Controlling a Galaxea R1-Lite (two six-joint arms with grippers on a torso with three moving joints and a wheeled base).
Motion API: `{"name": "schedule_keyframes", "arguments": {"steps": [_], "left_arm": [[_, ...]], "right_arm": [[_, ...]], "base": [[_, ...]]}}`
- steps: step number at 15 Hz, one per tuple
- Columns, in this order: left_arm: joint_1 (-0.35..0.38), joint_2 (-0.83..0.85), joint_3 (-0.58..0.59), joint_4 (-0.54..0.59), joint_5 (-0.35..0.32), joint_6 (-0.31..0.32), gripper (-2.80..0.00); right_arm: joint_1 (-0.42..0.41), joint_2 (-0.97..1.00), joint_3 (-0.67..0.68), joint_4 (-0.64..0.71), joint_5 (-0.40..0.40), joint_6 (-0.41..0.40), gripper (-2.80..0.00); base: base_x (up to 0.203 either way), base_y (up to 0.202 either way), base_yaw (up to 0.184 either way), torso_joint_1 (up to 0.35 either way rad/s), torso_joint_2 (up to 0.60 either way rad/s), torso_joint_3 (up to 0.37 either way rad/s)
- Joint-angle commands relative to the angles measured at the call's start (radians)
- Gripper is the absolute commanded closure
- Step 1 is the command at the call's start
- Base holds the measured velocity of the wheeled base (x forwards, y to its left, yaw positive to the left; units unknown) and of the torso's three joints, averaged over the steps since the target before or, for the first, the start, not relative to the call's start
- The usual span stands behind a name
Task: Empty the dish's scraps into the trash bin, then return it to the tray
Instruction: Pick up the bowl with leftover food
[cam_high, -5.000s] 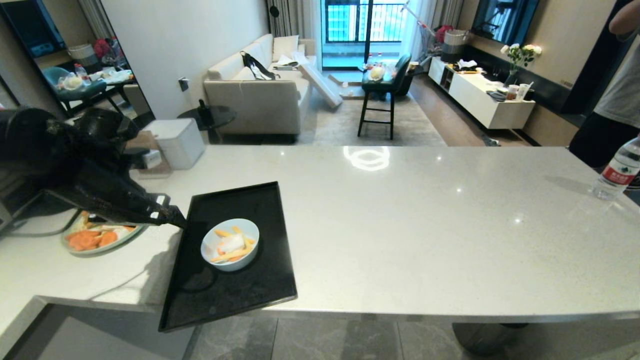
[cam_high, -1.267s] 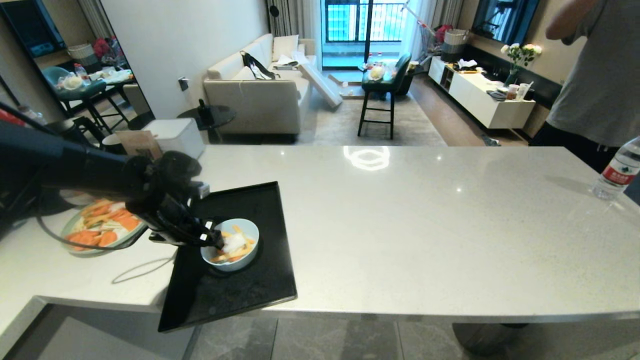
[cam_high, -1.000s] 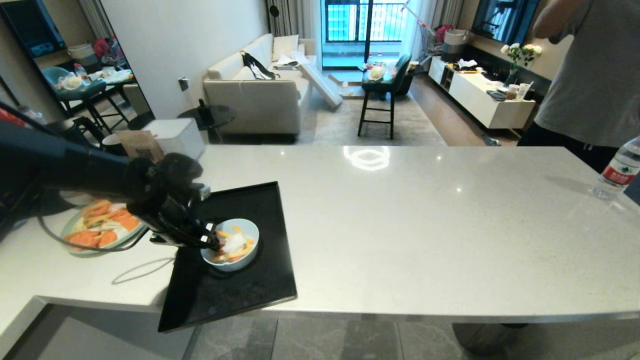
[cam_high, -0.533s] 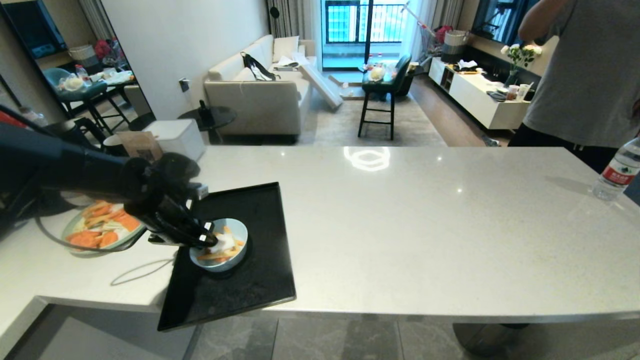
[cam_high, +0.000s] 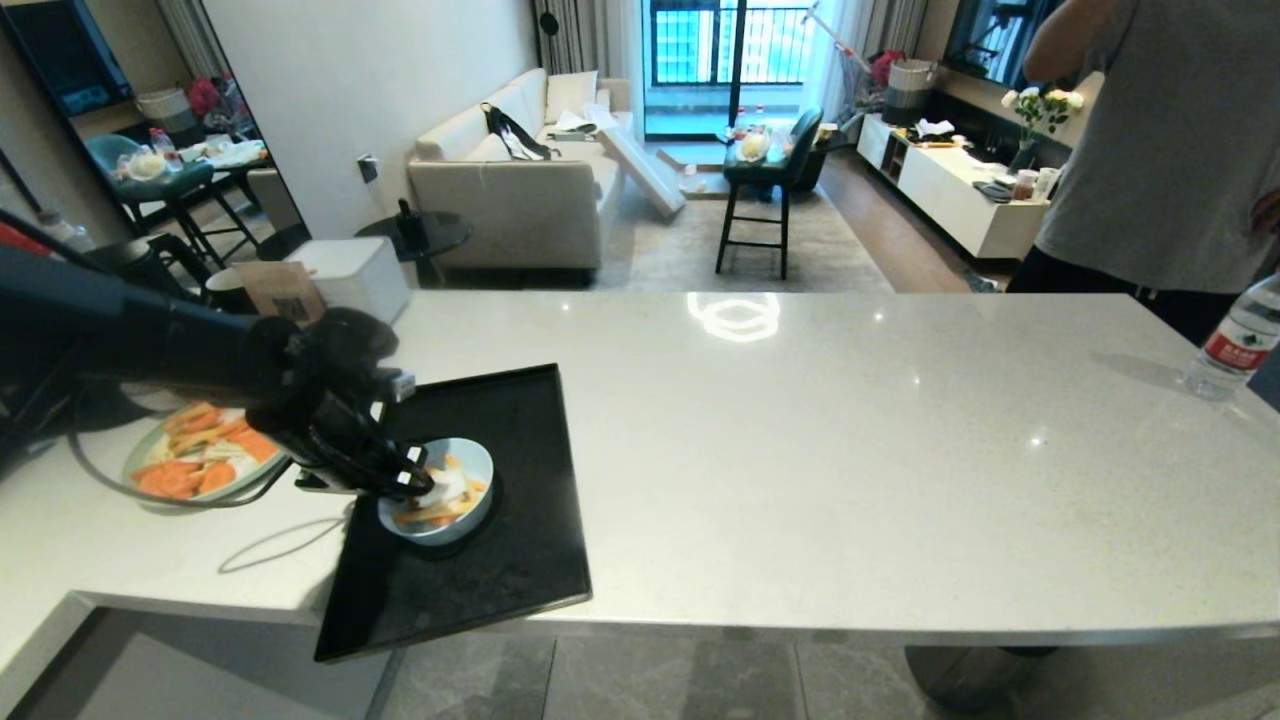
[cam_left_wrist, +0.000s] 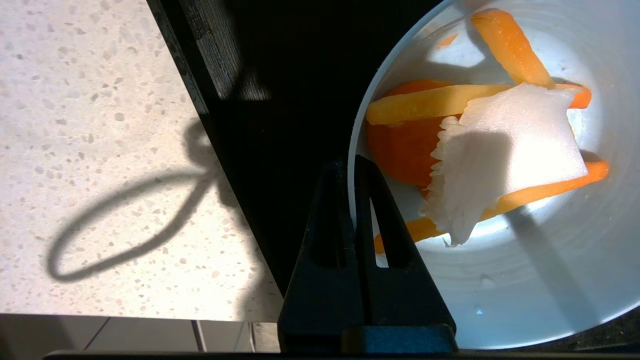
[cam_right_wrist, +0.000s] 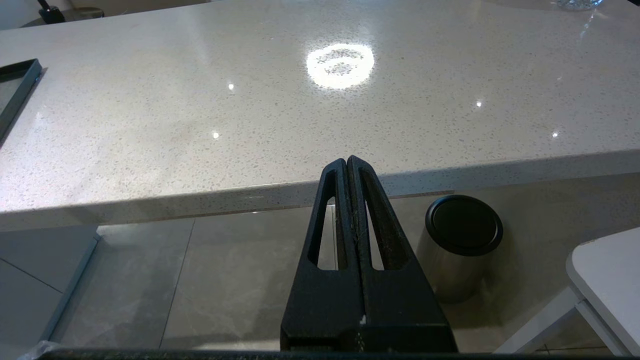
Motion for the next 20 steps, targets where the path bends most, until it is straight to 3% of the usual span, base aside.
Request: {"name": "schedule_keyframes", "arguments": {"steps": [1, 5, 14, 20], "left_arm": [[-0.003, -0.002, 0.000, 0.004, -0.012, -0.002, 0.00], [0.009, -0.025, -0.001, 0.007, -0.011, -0.009, 0.00], [0.025, -0.045, -0.012, 0.053, -0.007, -0.103, 0.00], [0.094, -0.102, -0.011, 0.104, -0.015, -0.122, 0.00]], "right_arm": [[0.000, 0.000, 0.000, -0.001, 0.000, 0.001, 0.00], [0.000, 0.000, 0.000, -0.001, 0.000, 0.001, 0.00], [0.000, 0.000, 0.000, -0.001, 0.000, 0.001, 0.00], [0.000, 0.000, 0.000, -0.001, 0.000, 0.001, 0.00]], "base": [[0.000, 0.000, 0.000, 0.000, 0.00, 0.000], [0.000, 0.000, 0.000, 0.000, 0.00, 0.000], [0.000, 0.000, 0.000, 0.000, 0.00, 0.000], [0.000, 0.000, 0.000, 0.000, 0.00, 0.000]]}}
